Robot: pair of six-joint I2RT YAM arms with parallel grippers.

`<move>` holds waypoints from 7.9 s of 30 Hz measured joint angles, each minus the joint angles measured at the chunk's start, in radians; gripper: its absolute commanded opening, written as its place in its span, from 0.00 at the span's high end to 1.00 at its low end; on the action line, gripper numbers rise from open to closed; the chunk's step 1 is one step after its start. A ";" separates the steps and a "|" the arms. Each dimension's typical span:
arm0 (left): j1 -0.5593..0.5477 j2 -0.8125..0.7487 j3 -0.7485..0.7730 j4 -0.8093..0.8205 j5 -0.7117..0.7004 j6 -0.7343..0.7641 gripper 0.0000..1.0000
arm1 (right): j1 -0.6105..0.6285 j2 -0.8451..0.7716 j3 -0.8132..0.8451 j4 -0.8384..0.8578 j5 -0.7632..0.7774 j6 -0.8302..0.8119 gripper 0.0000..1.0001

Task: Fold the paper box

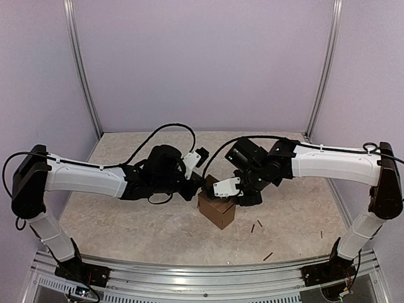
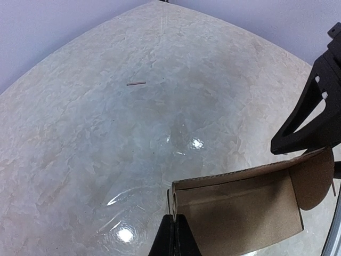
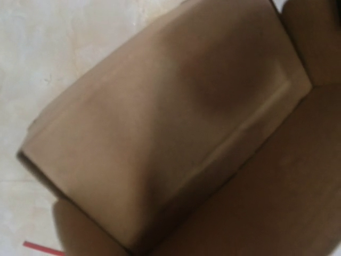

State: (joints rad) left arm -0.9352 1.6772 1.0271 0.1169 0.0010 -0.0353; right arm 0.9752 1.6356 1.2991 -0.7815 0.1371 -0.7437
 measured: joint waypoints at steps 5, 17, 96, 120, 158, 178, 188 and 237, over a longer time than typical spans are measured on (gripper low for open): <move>-0.011 -0.017 -0.043 0.050 -0.015 -0.018 1.00 | 0.006 0.000 0.000 -0.001 0.025 0.000 0.65; -0.050 -0.053 -0.139 0.167 -0.089 -0.050 1.00 | 0.097 0.000 -0.023 0.010 0.155 -0.019 0.64; -0.099 0.020 -0.071 0.162 -0.137 -0.140 1.00 | 0.034 -0.216 -0.167 0.005 0.132 -0.100 0.35; -0.138 -0.243 -0.190 -0.053 -0.185 -0.198 0.68 | -0.211 0.087 0.339 -0.176 -0.472 0.249 0.45; -0.095 -0.373 -0.365 -0.009 -0.271 -0.210 0.68 | -0.145 0.145 0.338 -0.240 -0.243 0.182 1.00; -0.027 -0.043 -0.196 0.186 0.080 0.020 0.76 | -0.093 0.121 0.301 -0.191 -0.187 0.018 1.00; -0.043 -0.028 -0.192 0.181 0.112 0.040 0.77 | -0.089 0.092 0.262 -0.175 -0.184 0.011 0.99; -0.079 -0.014 -0.171 0.139 0.094 0.040 0.81 | -0.066 0.077 0.241 -0.164 -0.154 0.013 0.97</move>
State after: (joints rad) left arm -1.0145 1.6630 0.8566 0.2562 0.0952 0.0048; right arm 0.9089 1.7123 1.5398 -0.9459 -0.0170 -0.7311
